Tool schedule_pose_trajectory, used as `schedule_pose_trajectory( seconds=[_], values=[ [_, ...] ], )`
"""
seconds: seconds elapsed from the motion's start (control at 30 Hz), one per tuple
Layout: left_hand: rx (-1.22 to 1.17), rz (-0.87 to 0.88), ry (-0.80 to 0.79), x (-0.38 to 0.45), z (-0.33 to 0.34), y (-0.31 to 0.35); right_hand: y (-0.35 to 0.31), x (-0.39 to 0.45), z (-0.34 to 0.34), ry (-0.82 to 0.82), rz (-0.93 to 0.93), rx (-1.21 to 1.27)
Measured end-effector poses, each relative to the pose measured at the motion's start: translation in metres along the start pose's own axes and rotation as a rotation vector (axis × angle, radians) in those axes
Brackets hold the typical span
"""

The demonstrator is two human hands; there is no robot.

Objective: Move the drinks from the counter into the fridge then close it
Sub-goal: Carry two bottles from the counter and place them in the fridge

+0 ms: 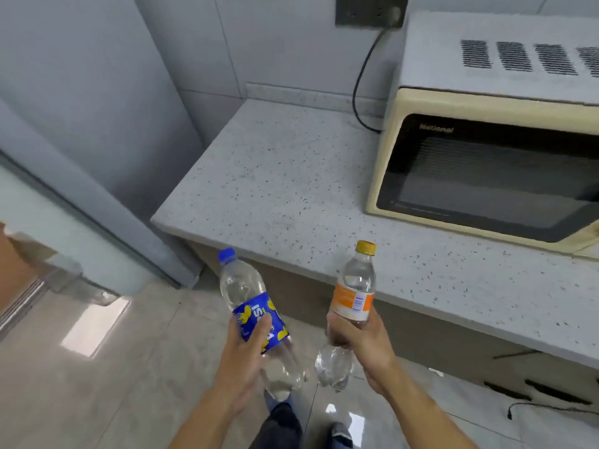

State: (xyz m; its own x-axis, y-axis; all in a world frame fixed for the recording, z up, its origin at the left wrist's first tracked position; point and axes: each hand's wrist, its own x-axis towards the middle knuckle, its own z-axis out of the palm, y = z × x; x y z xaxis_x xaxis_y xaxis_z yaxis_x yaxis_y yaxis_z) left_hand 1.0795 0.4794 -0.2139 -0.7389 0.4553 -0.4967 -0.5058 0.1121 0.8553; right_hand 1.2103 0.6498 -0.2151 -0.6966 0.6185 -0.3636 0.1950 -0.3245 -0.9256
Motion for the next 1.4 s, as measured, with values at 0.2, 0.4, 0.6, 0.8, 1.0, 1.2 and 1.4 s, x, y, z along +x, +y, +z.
schedule_pose_trajectory(
  seconds=[0.2,0.4,0.6,0.8,1.0,1.2,1.4],
  values=[
    [-0.212,-0.203,0.199,-0.062,-0.069,-0.022,0.030,-0.019,0.057,-0.237,0.127,-0.021],
    [-0.346,-0.154,0.397,-0.119,-0.139,-0.027,0.054,-0.039,0.143,-0.430,0.258,-0.047],
    [-0.494,-0.099,0.557,-0.165,-0.220,-0.030,0.066,-0.075,0.249,-0.625,0.304,-0.154],
    [-0.513,-0.007,0.690,-0.201,-0.318,-0.031,0.086,-0.120,0.366,-0.755,0.320,-0.228],
    [-0.464,0.063,0.741,-0.222,-0.407,-0.024,0.097,-0.149,0.467,-0.835,0.327,-0.255],
    [-0.463,0.059,0.751,-0.202,-0.477,-0.007,0.106,-0.143,0.542,-0.841,0.285,-0.328],
    [-0.464,0.054,0.765,-0.145,-0.555,0.030,0.118,-0.103,0.635,-0.815,0.275,-0.308]
  ],
)
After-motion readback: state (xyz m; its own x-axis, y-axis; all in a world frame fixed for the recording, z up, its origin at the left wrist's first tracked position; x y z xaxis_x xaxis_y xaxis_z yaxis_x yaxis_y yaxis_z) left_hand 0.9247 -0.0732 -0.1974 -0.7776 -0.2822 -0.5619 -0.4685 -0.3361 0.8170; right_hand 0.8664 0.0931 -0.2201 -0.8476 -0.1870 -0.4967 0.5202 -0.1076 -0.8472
